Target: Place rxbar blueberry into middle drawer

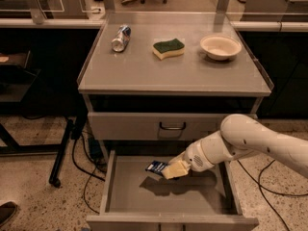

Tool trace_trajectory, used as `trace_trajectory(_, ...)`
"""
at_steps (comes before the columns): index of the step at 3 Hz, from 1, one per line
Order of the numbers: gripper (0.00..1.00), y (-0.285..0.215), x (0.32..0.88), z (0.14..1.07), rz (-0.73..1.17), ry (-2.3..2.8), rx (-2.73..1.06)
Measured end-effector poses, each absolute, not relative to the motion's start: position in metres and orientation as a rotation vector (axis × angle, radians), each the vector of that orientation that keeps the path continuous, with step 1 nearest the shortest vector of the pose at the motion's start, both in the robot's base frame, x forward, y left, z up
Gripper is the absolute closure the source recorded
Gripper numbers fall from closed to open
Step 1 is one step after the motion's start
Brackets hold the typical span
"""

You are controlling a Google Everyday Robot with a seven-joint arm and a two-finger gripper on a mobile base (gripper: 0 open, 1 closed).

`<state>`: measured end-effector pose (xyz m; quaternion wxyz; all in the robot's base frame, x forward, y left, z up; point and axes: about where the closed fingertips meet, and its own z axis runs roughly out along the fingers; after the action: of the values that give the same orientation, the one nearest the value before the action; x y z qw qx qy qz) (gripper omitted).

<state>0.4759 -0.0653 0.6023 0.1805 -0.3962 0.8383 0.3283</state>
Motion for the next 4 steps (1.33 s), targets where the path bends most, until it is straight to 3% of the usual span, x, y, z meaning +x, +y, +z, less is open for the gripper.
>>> trace_trajectory(4,1.00,-0.064,0.499,0.550,0.896,2.381,-1.057)
